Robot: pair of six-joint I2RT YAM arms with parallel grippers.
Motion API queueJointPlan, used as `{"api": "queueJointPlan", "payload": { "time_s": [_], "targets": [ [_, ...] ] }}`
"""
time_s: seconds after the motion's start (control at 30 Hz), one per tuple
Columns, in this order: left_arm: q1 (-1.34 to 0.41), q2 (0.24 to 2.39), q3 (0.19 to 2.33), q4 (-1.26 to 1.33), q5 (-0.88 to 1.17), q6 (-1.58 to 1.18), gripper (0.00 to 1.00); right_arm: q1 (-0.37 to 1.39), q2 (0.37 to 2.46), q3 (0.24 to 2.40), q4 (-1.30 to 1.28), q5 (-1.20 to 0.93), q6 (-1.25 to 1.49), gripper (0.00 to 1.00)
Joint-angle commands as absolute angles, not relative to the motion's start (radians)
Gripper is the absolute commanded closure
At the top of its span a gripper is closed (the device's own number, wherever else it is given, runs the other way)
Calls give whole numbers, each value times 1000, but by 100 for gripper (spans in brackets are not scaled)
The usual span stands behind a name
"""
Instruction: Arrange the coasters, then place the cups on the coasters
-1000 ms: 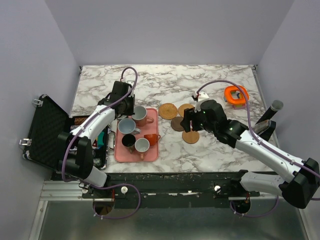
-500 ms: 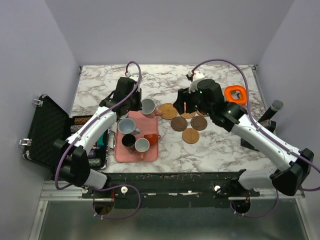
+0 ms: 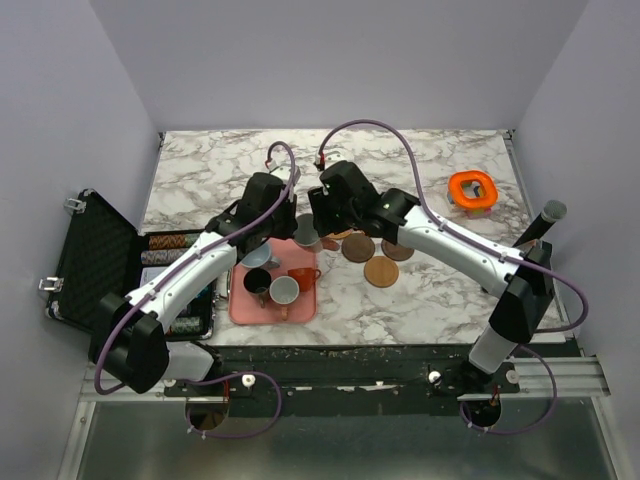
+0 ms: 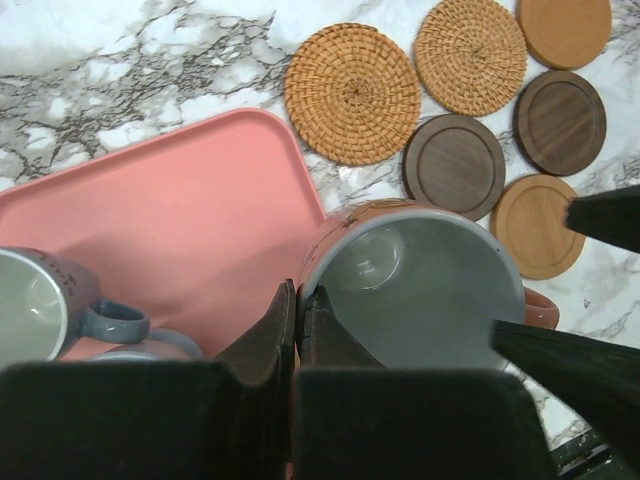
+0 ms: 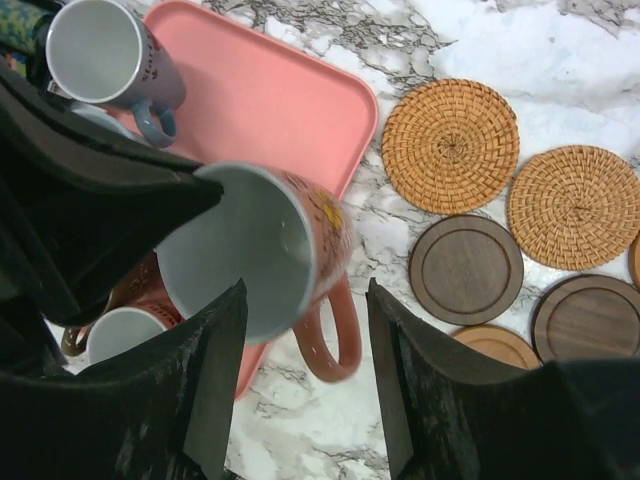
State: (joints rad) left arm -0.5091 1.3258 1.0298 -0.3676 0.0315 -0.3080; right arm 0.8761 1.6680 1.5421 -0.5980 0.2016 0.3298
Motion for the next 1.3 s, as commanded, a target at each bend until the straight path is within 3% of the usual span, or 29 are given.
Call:
{"api": "queueJointPlan", "payload": {
  "time_s": [0.0, 0.13, 0.53, 0.57, 0.63, 0.67, 0.73, 0.83, 1.03, 1.13, 1.23, 1.27],
  "targets": [
    [-541, 1285, 1025, -282, 9, -330, 100, 900, 1738, 1608, -664, 285, 359, 43],
    [-549, 1285, 1023, -278, 9, -334, 100, 914, 1779, 1614, -664, 334, 376, 44],
    [-560, 1269, 1003, -247, 26, -339, 100, 916, 1812, 1572, -664, 452, 417, 62],
    [-560, 1270, 1005, -250, 29, -341, 100, 916, 1816, 1572, -664, 457, 416, 67],
    [-560, 1276, 1008, -253, 32, -341, 100, 916, 1819, 1571, -669, 469, 417, 93],
    [-560, 1278, 1008, -253, 34, -341, 100, 916, 1819, 1569, -670, 475, 422, 99],
    [-561, 1278, 1008, -252, 38, -342, 100, 916, 1813, 1565, -670, 489, 420, 99],
    [-561, 1266, 1000, -239, 49, -342, 89, 914, 1790, 1556, -658, 505, 416, 99],
    [-561, 1203, 966, -193, 31, -339, 36, 868, 1720, 1511, -620, 482, 393, 99],
    [-560, 1172, 946, -178, -18, -345, 15, 830, 1671, 1473, -609, 474, 380, 99],
    [-560, 1143, 937, -170, -69, -334, 1, 767, 1605, 1413, -589, 436, 365, 99],
    [-560, 1134, 934, -167, -86, -331, 1, 744, 1585, 1393, -575, 416, 357, 99]
  ]
}}
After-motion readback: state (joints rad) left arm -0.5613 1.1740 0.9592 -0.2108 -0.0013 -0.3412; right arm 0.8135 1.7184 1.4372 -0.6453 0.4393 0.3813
